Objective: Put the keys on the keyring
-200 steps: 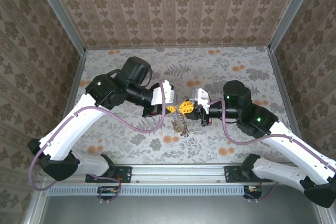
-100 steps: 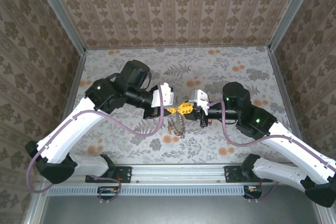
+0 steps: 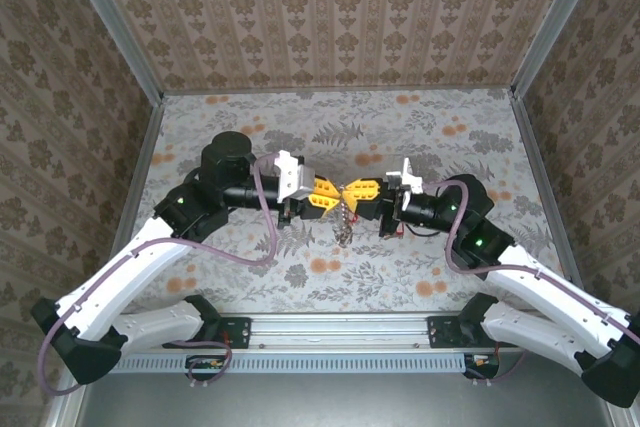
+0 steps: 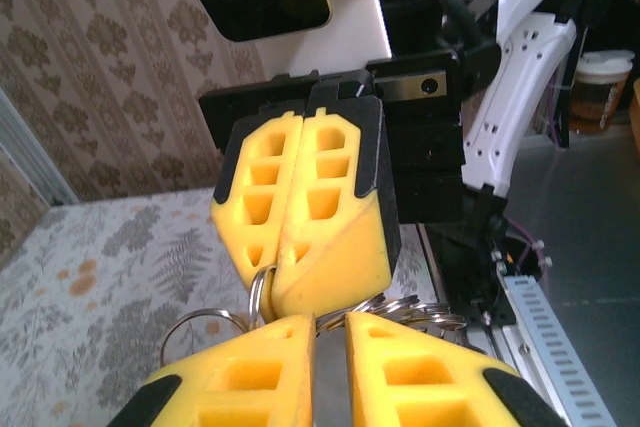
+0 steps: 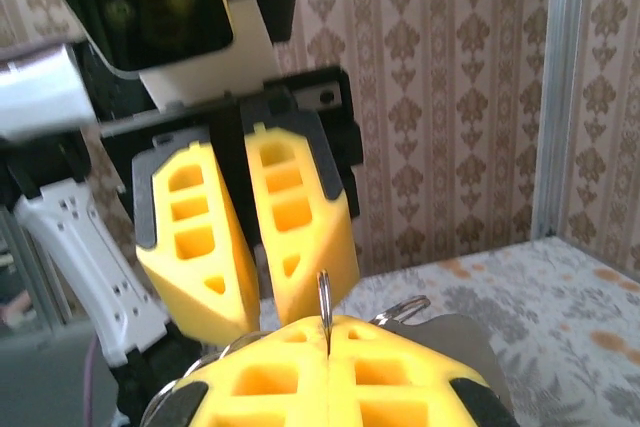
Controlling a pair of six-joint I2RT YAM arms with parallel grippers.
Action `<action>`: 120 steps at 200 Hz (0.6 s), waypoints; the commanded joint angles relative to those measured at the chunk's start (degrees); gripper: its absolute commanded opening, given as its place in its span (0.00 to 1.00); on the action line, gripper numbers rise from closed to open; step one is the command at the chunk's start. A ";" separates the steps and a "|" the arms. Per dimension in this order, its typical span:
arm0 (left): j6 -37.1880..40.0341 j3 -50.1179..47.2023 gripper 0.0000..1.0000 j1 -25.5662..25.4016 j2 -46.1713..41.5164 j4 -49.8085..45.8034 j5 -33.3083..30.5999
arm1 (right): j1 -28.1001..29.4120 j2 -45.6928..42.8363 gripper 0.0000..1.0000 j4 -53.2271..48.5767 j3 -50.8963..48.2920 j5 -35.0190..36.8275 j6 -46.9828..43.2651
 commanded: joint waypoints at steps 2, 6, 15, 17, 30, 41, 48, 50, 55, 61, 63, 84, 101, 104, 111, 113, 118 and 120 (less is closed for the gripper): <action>-3.45 -0.74 0.16 0.34 -0.42 6.43 2.03 | -0.04 -0.29 0.00 13.42 -0.44 -2.13 6.28; -3.46 -0.78 0.17 0.38 -0.45 6.43 1.93 | -0.04 -0.27 0.00 14.08 -0.70 -2.30 6.66; -3.45 -0.93 0.18 0.35 -0.71 6.76 1.48 | -0.04 -0.39 0.00 15.38 -1.06 -2.35 7.20; -3.47 -0.92 0.19 0.40 -0.74 6.78 1.41 | -0.04 -0.38 0.00 15.57 -1.14 -2.35 7.41; -3.20 -1.00 0.22 0.47 -1.44 6.31 0.80 | -0.08 -0.49 0.00 15.75 -1.28 -2.44 7.64; -2.85 -0.96 0.24 0.64 -2.23 5.48 0.17 | -0.04 -0.77 0.00 15.64 -1.13 -2.58 7.69; -2.41 -0.90 0.25 0.72 -2.78 4.68 -0.30 | -0.04 -0.95 0.00 15.66 -1.03 -2.69 7.72; -2.29 -0.89 0.26 0.76 -2.89 4.43 -0.36 | -0.04 -0.94 0.00 15.77 -1.03 -2.70 7.74; -2.13 -0.93 0.27 0.90 -3.38 3.89 -0.68 | -0.04 -1.01 0.00 15.94 -0.92 -2.91 7.84; -2.00 -0.91 0.27 1.09 -3.91 3.47 -1.10 | -0.04 -0.88 0.00 16.29 -0.85 -3.09 8.05; -2.01 -0.96 0.27 1.17 -4.07 3.38 -1.24 | -0.04 -0.83 0.00 16.52 -0.80 -3.13 8.18; -2.22 -1.05 0.27 1.35 -4.86 3.83 -1.15 | -0.06 0.24 0.00 19.70 -0.84 -3.89 9.98; -2.39 -0.63 0.27 1.32 -4.71 4.65 -0.22 | -0.04 1.49 0.00 22.63 -1.02 -4.44 11.75; -2.54 -0.51 0.28 1.33 -4.75 4.95 -0.05 | -0.04 1.73 0.00 23.09 -1.03 -4.46 12.05; -2.75 -0.27 0.27 1.32 -4.65 5.56 0.44 | -0.04 2.16 0.00 23.94 -1.02 -4.62 12.55; -2.79 -0.21 0.27 1.33 -4.61 5.73 0.60 | -0.04 2.23 0.00 24.17 -1.02 -4.59 12.75; -2.87 0.05 0.28 1.22 -4.53 6.08 0.83 | -0.04 2.48 0.00 24.56 -1.02 -4.60 12.95; -2.88 0.09 0.28 1.26 -4.51 6.19 0.91 | -0.04 2.49 0.00 24.71 -0.98 -4.63 13.09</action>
